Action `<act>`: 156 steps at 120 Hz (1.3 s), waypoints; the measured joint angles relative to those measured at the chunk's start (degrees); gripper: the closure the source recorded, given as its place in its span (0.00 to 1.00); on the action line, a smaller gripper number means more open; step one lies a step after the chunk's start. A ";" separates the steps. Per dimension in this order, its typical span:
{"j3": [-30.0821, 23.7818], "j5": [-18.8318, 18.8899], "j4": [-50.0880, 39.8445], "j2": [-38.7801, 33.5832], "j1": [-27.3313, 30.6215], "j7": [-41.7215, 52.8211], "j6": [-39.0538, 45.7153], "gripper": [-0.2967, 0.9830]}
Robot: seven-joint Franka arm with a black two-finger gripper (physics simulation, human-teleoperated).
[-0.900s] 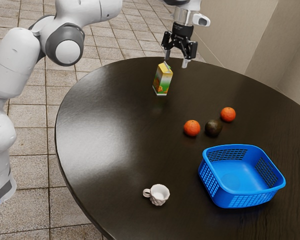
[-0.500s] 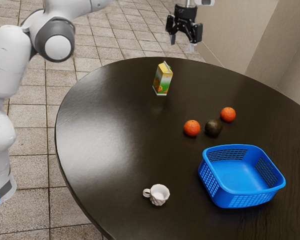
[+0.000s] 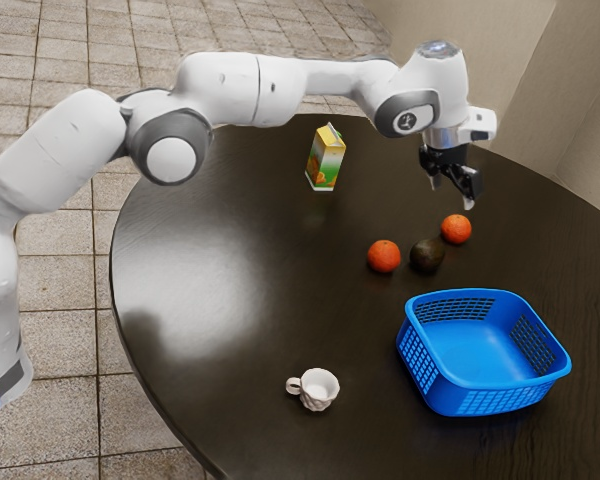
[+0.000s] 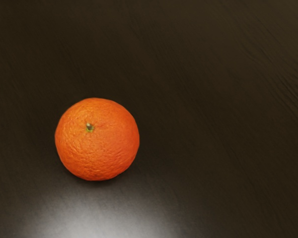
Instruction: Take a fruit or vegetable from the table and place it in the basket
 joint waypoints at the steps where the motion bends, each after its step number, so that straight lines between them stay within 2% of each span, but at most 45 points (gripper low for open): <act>1: 0.10 0.11 0.02 0.43 0.06 -0.01 0.75 0.23; 25: 1.51 3.12 0.08 4.69 0.32 0.89 14.95 0.23; 62: 1.62 4.07 1.81 12.09 1.57 3.28 26.96 0.24; 95: 1.50 4.08 1.95 14.45 1.59 4.27 31.19 0.24; 156: 1.16 3.99 1.95 16.90 1.54 4.40 33.52 0.25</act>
